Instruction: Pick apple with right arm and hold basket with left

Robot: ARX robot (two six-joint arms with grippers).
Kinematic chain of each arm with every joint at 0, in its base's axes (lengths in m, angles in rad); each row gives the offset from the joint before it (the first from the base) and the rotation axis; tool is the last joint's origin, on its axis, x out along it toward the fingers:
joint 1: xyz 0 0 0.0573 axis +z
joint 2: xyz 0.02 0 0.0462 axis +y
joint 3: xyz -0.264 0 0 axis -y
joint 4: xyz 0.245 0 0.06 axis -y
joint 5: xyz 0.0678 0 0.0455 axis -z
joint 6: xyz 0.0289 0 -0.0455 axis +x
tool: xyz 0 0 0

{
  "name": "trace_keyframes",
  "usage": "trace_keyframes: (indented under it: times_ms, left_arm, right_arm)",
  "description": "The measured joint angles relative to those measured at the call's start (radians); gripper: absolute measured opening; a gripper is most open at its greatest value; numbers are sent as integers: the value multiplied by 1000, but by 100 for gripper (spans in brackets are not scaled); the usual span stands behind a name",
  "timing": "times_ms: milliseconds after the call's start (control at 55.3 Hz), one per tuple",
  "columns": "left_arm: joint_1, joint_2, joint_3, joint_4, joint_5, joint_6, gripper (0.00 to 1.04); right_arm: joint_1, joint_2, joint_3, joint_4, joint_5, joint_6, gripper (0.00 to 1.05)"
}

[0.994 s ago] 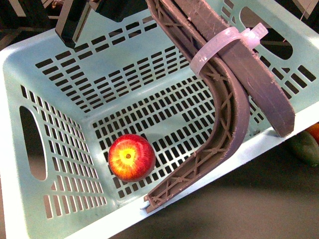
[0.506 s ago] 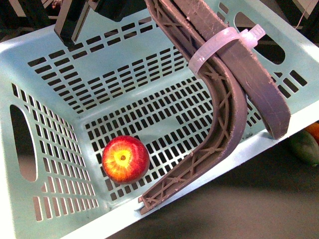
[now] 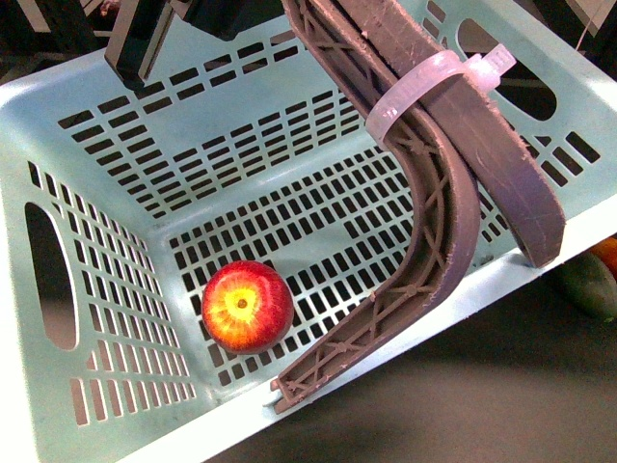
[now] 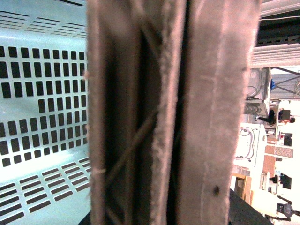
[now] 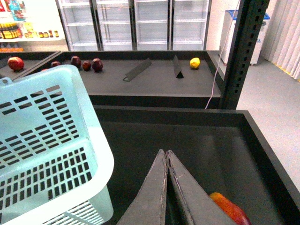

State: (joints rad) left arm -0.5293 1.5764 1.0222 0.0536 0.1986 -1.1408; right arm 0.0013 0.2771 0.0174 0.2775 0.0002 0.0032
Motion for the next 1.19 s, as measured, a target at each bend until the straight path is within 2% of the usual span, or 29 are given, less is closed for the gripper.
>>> trace_keyframes:
  times_ms: [343, 416, 452, 669, 867, 940, 1012, 1102, 1193]
  left_arm:
    - [0, 0, 0, 0, 0, 0, 26]
    - [0, 0, 0, 0, 1, 0, 26]
    - [0, 0, 0, 0, 0, 0, 26]
    - [0, 0, 0, 0, 0, -1, 26]
    - [0, 0, 0, 0, 0, 2, 26]
    - [0, 0, 0, 0, 0, 2, 26]
    - [0, 0, 0, 0, 1, 2, 26]
    - [0, 0, 0, 0, 0, 0, 26]
    - [0, 0, 0, 0, 0, 1, 26]
  right_arm:
    - [0, -101, 0, -102, 0, 0, 2]
    - [0, -206, 0, -240, 0, 0, 2]
    - [0, -238, 0, -264, 1, 0, 2]
    - [0, -270, 0, -276, 0, 0, 2]
    - [0, -270, 0, -276, 0, 0, 31]
    - [0, -270, 0, -276, 0, 0, 47]
    - [0, -271, 0, -276, 0, 0, 56]
    - [0, -271, 0, -276, 0, 0, 75]
    - [0, -271, 0, -276, 0, 0, 87]
